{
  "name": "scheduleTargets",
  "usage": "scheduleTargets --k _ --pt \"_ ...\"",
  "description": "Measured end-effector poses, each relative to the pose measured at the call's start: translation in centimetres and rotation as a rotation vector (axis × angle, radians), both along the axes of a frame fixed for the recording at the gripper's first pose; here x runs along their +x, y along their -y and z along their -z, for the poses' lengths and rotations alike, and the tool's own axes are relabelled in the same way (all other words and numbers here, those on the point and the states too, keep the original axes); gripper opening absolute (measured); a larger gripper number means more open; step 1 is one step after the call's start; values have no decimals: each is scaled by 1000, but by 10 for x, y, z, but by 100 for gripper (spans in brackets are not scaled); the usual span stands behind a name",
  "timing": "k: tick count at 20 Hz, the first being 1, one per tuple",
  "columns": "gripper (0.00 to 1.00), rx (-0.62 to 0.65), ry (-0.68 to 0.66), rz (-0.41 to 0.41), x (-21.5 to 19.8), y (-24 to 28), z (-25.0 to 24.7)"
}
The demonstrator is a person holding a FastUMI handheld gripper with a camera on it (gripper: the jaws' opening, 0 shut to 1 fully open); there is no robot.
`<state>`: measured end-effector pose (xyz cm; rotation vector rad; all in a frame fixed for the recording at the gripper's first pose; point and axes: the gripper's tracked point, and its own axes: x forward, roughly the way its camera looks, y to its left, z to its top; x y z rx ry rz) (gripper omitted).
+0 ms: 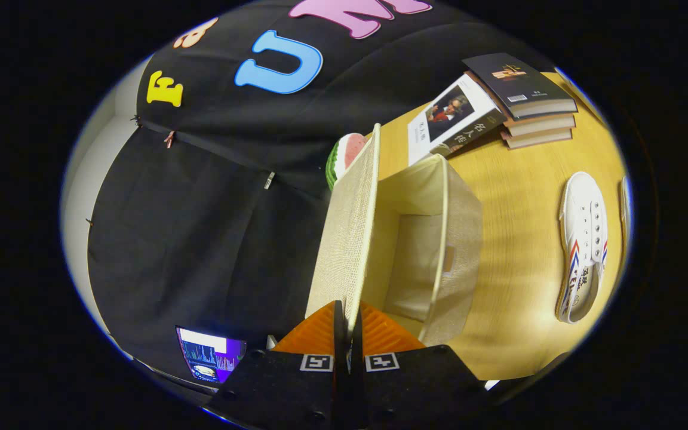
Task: Open the storage box then place both shoes into the box .Put the left shoe in first, then the right shoe, with the right side of both shoes facing outward in a uniform manner.
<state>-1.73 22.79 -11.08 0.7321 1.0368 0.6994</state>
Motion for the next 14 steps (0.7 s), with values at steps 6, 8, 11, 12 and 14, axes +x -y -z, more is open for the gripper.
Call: scheduleTargets --k 6,8,11,12,14 --pt "5 88 53 -44 -1 -88 -53" --pt "5 106 68 -65 0 -123 -65" --pt "5 96 89 -99 -2 -173 -70" --pt "5 74 103 -110 -1 -187 -68" --pt "5 54 114 -120 -1 -213 -65"
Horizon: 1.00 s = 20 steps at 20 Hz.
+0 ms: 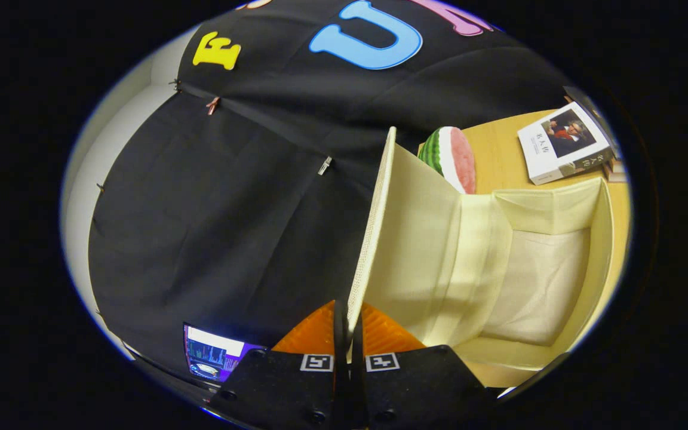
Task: Open the storage box then place both shoes into the box .Put the left shoe in first, then the right shoe, with the right side of both shoes facing outward in a uniform manner.
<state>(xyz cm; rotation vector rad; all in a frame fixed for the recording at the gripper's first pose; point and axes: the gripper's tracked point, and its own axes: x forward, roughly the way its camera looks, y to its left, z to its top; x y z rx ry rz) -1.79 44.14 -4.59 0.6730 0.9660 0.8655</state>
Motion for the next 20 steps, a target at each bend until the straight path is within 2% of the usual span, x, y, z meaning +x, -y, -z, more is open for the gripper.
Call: scheduleTargets --k 3,8,9,13,16,20 --pt "5 -37 -4 -6 1 -32 11" --pt "5 -97 0 -1 3 -52 25" --pt "12 -102 26 15 6 -47 21" --pt "97 -147 162 60 25 -14 12" --pt "98 -188 269 111 41 44 -4" --pt "98 -283 402 233 67 149 -20"
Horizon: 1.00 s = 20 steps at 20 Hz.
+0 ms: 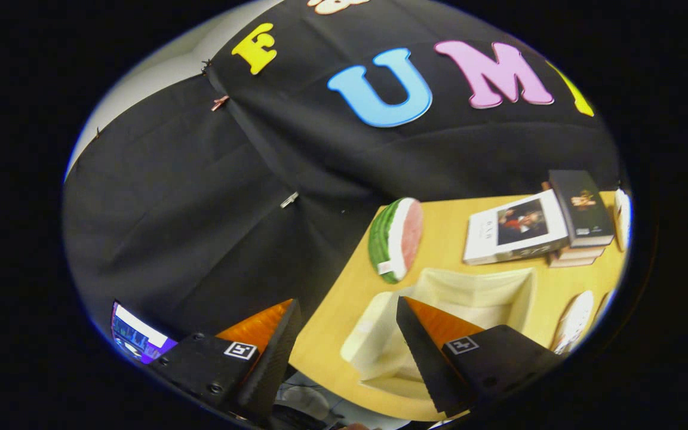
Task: Open the storage box then place both shoes into the box .Put the left shoe in first, then the right shoe, with the right side of both shoes facing outward in a uniform manner.
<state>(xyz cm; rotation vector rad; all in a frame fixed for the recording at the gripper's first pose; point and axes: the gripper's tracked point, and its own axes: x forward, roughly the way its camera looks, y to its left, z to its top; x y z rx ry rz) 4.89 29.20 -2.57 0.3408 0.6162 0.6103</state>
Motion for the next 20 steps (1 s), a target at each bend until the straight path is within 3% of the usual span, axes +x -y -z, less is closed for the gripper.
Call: scheduleTargets --k 3,5,13,20 --pt "98 -182 134 64 9 93 9" --pt "98 -305 154 90 11 148 35" --pt "98 -433 -92 214 -14 300 167" --pt "98 -574 -274 154 -45 363 272"
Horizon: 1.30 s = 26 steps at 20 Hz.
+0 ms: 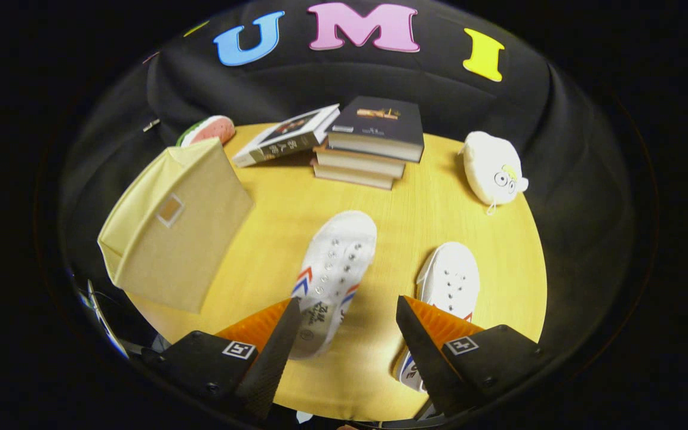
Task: Open the storage box then place both shoes into the box .Put the left shoe in first, then the right shoe, with the right side of both shoes facing outward in a uniform manner.
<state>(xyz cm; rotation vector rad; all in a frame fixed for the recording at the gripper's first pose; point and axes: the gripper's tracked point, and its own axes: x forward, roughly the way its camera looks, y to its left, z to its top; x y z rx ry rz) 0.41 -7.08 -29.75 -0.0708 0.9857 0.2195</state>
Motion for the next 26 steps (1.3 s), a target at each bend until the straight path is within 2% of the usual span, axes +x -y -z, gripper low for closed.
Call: scheduleTargets --k 4,8,13,14,16,18,20,23,24,26 --pt "99 -8 -56 -20 7 4 38" --pt "99 34 -83 3 28 -3 58" --pt "95 184 -164 23 30 -16 65" --pt "90 234 -185 26 28 -23 66" --pt "61 298 -228 54 26 -33 64" --pt "35 290 -234 58 28 -34 67" --pt "27 290 -232 56 28 -32 64" --pt "11 360 -280 121 25 -31 65" --pt "11 398 -293 160 28 -28 58" --pt "7 434 -302 172 26 -29 62"
